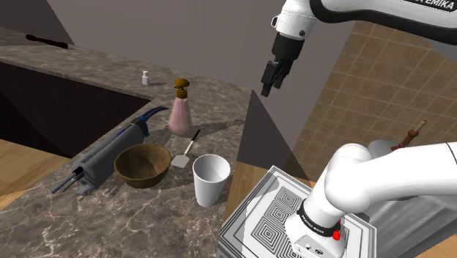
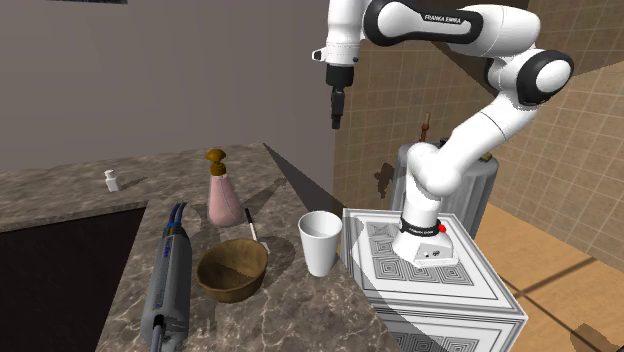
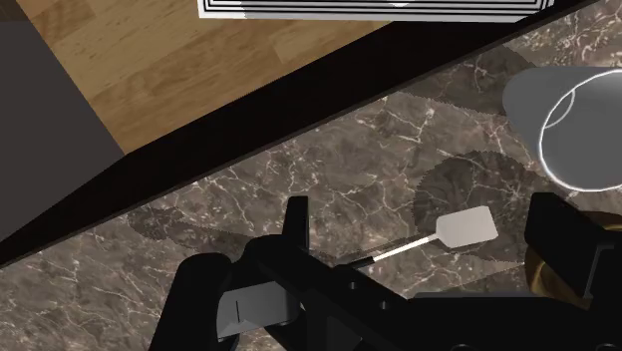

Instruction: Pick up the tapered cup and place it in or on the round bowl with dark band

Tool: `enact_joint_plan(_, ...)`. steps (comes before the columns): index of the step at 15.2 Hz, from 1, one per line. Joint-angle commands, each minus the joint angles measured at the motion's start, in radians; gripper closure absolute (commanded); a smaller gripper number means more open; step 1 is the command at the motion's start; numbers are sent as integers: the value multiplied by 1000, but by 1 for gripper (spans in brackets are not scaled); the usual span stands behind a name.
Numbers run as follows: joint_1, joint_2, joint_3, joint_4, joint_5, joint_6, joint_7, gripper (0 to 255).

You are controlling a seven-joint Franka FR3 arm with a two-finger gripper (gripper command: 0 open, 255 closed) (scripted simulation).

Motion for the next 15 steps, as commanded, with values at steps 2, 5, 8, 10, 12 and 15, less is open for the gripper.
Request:
enact_joint_plan(2, 5, -3, 21, -21, 11, 16, 24, 0)
enact_joint_plan(5, 20, -2, 85, -76, 47, 67, 96, 0)
enact_joint_plan(8, 37, 12, 151, -121, 83, 121, 168, 0)
enact_joint_plan(10, 48, 30, 197, -144, 107, 159, 217, 0)
enact_joint_plan(12, 58, 54, 243, -163, 129, 199, 265, 0)
enact_joint_plan(15, 70, 102, 314, -180, 159, 261, 339, 0)
